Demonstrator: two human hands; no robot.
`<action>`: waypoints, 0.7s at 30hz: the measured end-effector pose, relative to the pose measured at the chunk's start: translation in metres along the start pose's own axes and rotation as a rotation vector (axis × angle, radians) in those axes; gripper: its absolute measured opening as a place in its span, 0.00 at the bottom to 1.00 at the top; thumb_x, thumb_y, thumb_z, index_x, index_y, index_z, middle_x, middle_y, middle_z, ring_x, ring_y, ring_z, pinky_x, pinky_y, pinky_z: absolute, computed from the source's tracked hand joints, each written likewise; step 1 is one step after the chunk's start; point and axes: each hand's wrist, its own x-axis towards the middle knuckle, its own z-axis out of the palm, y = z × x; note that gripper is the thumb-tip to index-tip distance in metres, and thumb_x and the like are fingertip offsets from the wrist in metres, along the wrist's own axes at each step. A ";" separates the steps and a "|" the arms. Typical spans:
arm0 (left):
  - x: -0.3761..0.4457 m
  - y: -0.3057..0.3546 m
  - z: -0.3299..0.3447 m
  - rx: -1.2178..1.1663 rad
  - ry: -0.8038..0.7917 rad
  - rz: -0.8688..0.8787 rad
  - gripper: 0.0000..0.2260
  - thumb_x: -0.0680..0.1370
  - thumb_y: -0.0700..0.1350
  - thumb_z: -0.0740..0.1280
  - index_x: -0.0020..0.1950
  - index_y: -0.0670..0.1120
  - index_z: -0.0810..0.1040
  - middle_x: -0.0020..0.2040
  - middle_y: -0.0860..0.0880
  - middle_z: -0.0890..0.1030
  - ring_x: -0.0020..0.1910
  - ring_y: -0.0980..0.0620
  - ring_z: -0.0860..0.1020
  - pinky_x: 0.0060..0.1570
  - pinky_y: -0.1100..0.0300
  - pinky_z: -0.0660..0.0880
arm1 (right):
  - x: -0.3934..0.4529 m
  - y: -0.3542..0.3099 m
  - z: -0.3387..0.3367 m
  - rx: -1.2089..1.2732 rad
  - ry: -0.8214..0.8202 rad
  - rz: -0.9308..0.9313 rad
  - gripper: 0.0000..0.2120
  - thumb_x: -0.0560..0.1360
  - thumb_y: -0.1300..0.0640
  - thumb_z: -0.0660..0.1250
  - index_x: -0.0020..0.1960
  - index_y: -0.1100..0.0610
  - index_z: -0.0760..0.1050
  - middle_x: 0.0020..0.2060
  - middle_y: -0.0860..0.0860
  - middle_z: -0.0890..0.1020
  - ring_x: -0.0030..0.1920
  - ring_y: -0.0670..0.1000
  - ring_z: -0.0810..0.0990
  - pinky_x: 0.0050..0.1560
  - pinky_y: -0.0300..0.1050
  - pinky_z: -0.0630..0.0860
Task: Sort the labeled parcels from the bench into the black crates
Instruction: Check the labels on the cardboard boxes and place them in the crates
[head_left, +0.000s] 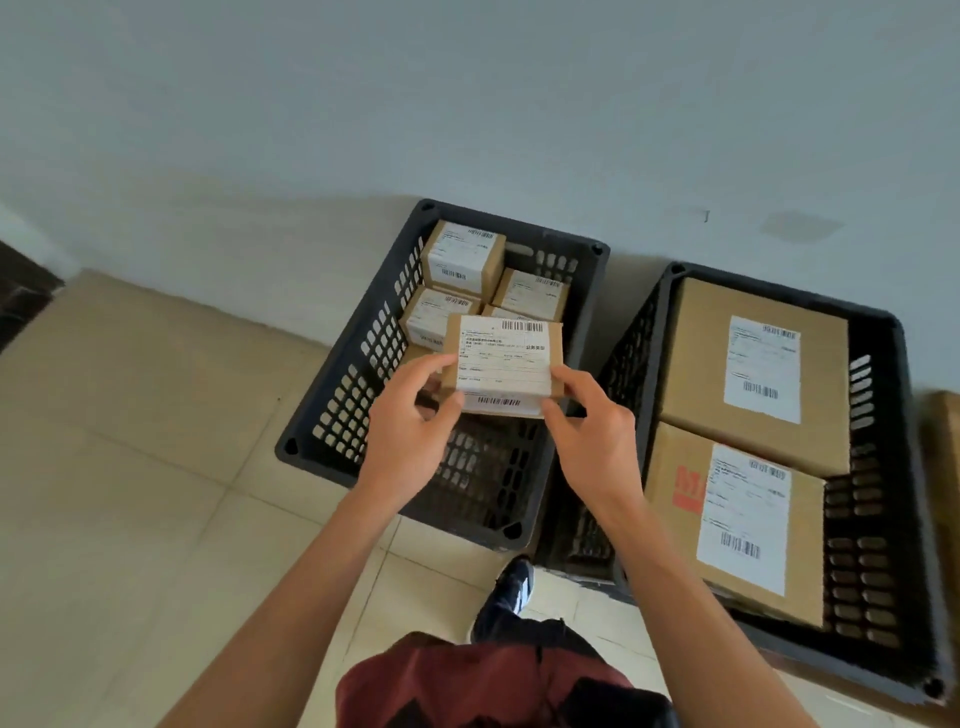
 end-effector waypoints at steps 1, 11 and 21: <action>0.007 0.001 0.002 0.004 -0.009 -0.001 0.19 0.81 0.39 0.71 0.71 0.51 0.76 0.66 0.57 0.77 0.60 0.72 0.74 0.50 0.73 0.77 | 0.006 0.000 0.000 0.004 0.008 -0.002 0.21 0.83 0.57 0.68 0.75 0.48 0.72 0.59 0.39 0.80 0.43 0.40 0.84 0.38 0.33 0.77; 0.083 -0.014 0.019 0.016 -0.132 -0.052 0.18 0.82 0.42 0.69 0.71 0.53 0.76 0.68 0.58 0.76 0.62 0.73 0.72 0.57 0.75 0.73 | 0.061 0.002 0.007 0.052 -0.006 0.074 0.22 0.85 0.61 0.63 0.77 0.48 0.68 0.65 0.43 0.79 0.50 0.39 0.80 0.50 0.32 0.80; 0.168 -0.056 0.054 0.131 -0.320 0.016 0.21 0.82 0.45 0.69 0.76 0.49 0.74 0.74 0.51 0.72 0.74 0.54 0.70 0.71 0.46 0.73 | 0.129 0.007 0.047 0.088 0.109 0.148 0.24 0.84 0.63 0.64 0.76 0.47 0.67 0.66 0.44 0.76 0.67 0.46 0.78 0.65 0.44 0.80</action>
